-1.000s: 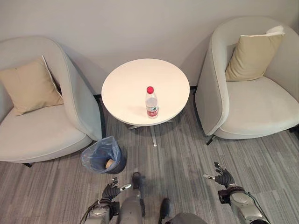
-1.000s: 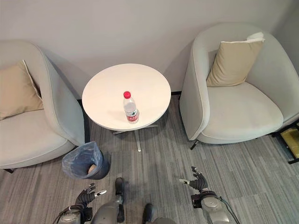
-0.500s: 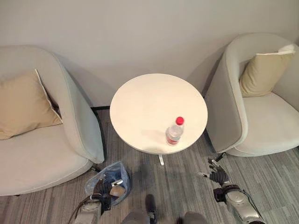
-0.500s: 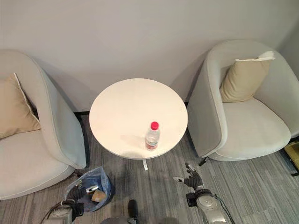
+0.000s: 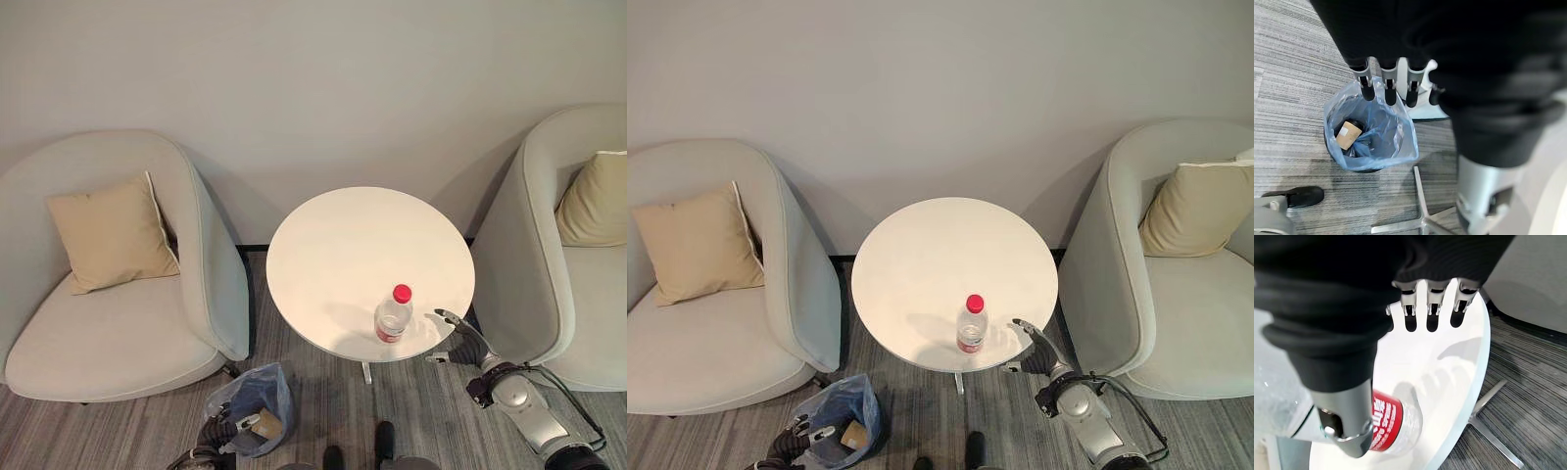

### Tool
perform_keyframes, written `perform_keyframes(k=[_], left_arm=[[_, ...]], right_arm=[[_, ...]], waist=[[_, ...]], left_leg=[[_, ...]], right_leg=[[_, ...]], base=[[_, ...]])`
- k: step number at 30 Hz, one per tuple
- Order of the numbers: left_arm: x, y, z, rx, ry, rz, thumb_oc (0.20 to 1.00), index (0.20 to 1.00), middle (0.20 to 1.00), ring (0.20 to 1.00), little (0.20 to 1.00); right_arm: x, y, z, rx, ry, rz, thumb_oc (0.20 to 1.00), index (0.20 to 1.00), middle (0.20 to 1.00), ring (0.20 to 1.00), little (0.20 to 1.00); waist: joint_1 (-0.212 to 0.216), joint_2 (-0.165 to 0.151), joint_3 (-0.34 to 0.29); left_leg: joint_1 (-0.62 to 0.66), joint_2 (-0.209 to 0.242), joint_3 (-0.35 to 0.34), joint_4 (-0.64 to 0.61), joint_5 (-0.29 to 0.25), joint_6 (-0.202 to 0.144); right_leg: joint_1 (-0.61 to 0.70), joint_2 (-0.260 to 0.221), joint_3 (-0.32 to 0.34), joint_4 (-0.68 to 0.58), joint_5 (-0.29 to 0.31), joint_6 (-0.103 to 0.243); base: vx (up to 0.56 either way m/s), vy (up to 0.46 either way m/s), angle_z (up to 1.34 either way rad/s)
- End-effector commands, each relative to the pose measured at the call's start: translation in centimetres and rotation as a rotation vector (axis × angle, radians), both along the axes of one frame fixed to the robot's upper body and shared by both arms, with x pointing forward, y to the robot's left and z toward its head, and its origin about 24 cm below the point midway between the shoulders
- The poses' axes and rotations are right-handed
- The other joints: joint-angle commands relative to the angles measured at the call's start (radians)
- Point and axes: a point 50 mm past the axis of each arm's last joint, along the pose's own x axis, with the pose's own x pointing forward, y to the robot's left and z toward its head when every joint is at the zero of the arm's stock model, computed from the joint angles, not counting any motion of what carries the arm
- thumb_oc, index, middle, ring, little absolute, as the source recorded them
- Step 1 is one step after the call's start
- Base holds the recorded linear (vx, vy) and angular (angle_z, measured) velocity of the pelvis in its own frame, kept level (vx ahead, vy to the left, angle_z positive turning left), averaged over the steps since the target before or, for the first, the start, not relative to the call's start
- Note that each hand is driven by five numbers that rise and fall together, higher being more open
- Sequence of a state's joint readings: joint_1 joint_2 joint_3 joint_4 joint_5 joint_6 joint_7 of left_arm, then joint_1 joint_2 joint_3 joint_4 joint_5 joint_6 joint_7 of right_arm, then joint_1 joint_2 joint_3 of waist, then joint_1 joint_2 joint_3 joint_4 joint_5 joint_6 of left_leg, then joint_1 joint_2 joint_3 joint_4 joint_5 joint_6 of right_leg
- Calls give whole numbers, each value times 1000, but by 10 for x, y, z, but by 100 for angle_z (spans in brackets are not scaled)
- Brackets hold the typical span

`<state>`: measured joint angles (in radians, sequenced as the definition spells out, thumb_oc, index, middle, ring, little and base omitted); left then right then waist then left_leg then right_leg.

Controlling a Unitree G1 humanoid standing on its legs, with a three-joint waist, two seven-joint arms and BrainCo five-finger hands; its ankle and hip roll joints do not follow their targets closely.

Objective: Gather garbage on tea table into small bin, then transfer packed bag to large trash can.

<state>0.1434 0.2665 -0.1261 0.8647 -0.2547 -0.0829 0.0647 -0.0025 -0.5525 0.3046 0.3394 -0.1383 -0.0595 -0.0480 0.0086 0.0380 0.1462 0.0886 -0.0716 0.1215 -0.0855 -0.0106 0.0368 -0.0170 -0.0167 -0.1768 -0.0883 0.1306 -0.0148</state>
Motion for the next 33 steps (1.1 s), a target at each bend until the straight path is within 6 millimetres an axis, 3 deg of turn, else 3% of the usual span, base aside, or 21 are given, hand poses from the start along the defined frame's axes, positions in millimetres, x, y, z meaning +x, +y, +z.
perform_keyframes(k=[1,10,18,23,25,33], left_arm=[[24,2,9,31,-72,-61,1000,1000,1000,1000,1000],[15,-2,4,23,-36,-90,1000,1000,1000,1000,1000],[8,-1,3,8,-24,-73,1000,1000,1000,1000,1000],[6,-1,3,5,-24,-79,1000,1000,1000,1000,1000],[6,-1,3,6,-21,-80,1000,1000,1000,1000,1000],[8,2,4,11,-27,-62,1000,1000,1000,1000,1000]], right_arm=[[20,20,31,-6,-141,144,1000,1000,1000,1000,1000],[38,46,44,-2,-200,242,1000,1000,1000,1000,1000],[47,49,42,32,-197,188,1000,1000,1000,1000,1000],[60,60,51,39,-228,203,1000,1000,1000,1000,1000],[64,64,53,41,-236,212,200,200,200,200,200],[67,63,67,93,-298,190,200,200,200,200,200]], waist=[[2,-34,12],[22,-21,6],[45,-15,8],[70,-10,17],[78,-8,19],[89,-9,17]], left_leg=[[-28,119,-22,17,22,-104],[-14,119,-39,8,22,-110],[-18,115,-61,3,23,-110],[-34,113,-78,-2,31,-110],[-40,112,-84,-2,32,-110],[-42,112,-101,-2,34,-113]], right_leg=[[132,-48,21,1,-204,113],[156,-45,-6,1,-220,105],[157,-46,-30,1,-225,106],[145,-48,-49,1,-225,107],[141,-48,-52,1,-226,107],[149,-46,-63,1,-233,101]], base=[[63,-32,18],[32,-10,10],[29,3,14],[3,7,12],[-6,10,7],[-6,-4,11]])
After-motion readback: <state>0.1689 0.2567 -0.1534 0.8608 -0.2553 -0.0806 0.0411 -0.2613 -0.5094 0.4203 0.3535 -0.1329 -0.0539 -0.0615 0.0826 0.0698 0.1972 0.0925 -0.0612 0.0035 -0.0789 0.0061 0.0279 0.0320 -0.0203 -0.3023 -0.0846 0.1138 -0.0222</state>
